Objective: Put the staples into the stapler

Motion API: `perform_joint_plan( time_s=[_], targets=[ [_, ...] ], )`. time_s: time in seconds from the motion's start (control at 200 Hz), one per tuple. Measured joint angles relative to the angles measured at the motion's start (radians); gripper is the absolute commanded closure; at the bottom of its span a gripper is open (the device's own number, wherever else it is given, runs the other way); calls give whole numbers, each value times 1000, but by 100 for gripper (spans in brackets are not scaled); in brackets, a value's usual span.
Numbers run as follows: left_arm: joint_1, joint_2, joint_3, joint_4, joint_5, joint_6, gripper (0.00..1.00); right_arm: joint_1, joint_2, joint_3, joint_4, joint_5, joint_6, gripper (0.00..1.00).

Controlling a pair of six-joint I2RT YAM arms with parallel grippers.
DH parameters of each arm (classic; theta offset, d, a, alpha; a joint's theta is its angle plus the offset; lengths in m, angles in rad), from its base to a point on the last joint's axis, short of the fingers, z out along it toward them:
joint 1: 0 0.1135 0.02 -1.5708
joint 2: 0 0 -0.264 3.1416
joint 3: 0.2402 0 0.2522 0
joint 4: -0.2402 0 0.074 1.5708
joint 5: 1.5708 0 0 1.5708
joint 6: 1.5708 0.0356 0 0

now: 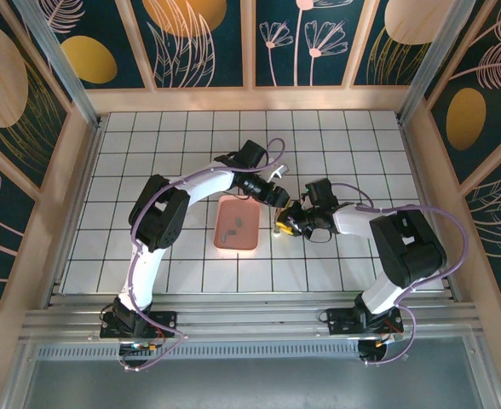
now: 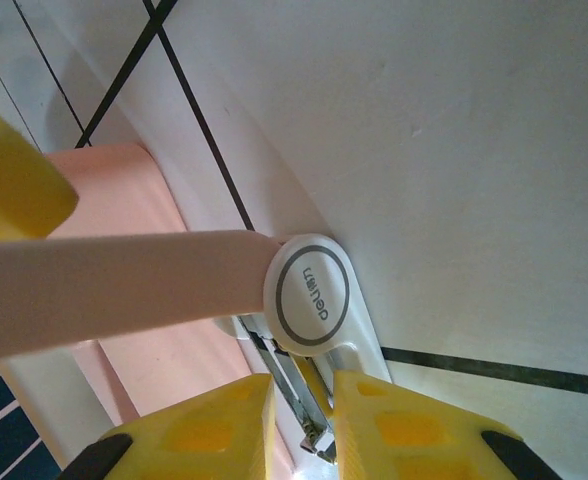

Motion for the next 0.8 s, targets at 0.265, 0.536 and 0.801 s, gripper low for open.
perform_joint_plan(
  time_s=[0.265, 0.536, 0.801],
  targets=[
    [0, -35, -42, 5, 27, 16, 57, 4, 10, 25, -43, 24, -25, 79],
    [0, -97, -106, -7, 10, 53, 57, 6, 13, 40, -80, 37, -53, 77],
    [-11, -100, -128, -16, -34, 87, 58, 6, 12, 44, -98, 43, -89, 77]
  ],
)
